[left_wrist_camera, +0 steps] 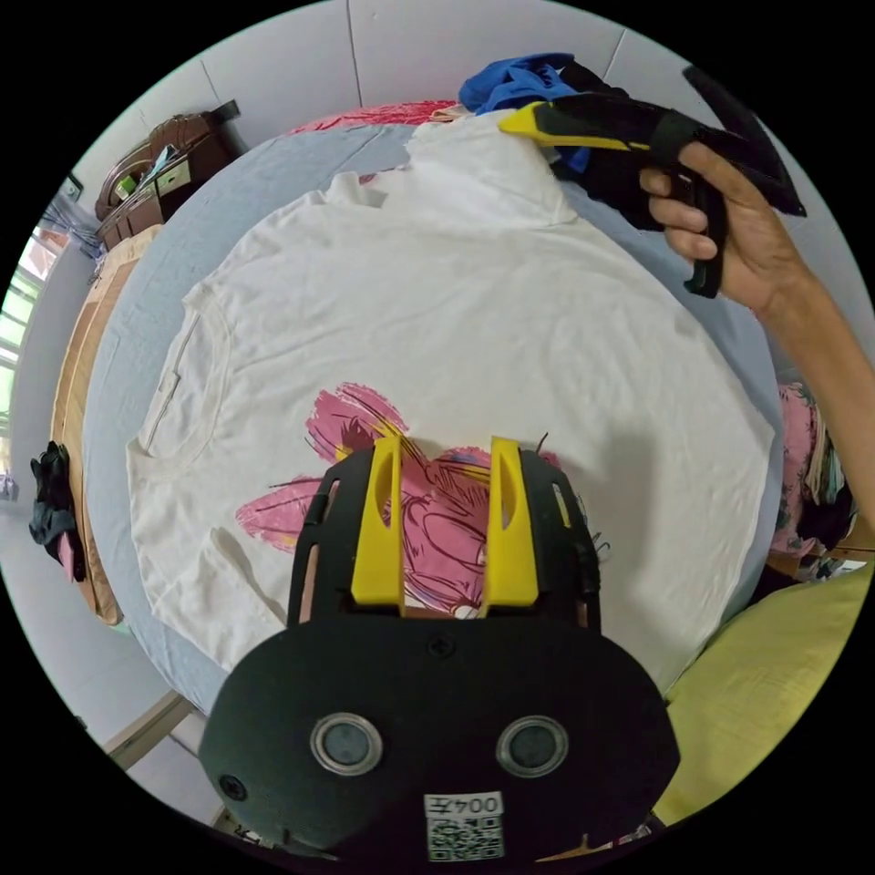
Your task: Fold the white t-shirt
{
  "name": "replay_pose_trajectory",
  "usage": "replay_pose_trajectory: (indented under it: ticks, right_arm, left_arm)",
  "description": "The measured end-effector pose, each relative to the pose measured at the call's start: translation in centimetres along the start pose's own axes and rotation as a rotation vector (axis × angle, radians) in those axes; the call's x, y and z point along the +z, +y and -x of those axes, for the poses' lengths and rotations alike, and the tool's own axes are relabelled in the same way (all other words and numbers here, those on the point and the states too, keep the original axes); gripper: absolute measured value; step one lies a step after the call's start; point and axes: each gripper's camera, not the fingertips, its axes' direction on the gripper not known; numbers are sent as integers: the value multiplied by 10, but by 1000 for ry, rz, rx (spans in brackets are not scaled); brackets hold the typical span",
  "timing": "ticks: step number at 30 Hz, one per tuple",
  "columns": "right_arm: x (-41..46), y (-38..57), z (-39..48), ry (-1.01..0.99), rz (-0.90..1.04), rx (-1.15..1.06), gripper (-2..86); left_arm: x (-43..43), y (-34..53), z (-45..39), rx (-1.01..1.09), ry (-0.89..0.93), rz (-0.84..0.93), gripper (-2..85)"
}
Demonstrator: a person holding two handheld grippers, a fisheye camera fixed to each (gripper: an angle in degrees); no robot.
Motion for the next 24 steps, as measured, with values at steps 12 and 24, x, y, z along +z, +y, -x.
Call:
replay_pose_trajectory:
  ticks: [12, 24]
  right_arm:
    - [75, 25, 93, 156, 142, -47, 93]
    - [26, 174, 113, 87, 469, 215, 90]
  left_arm:
    - [-17, -34, 59, -106, 135, -139, 160]
    - [6, -213, 87, -152, 371, -130, 137]
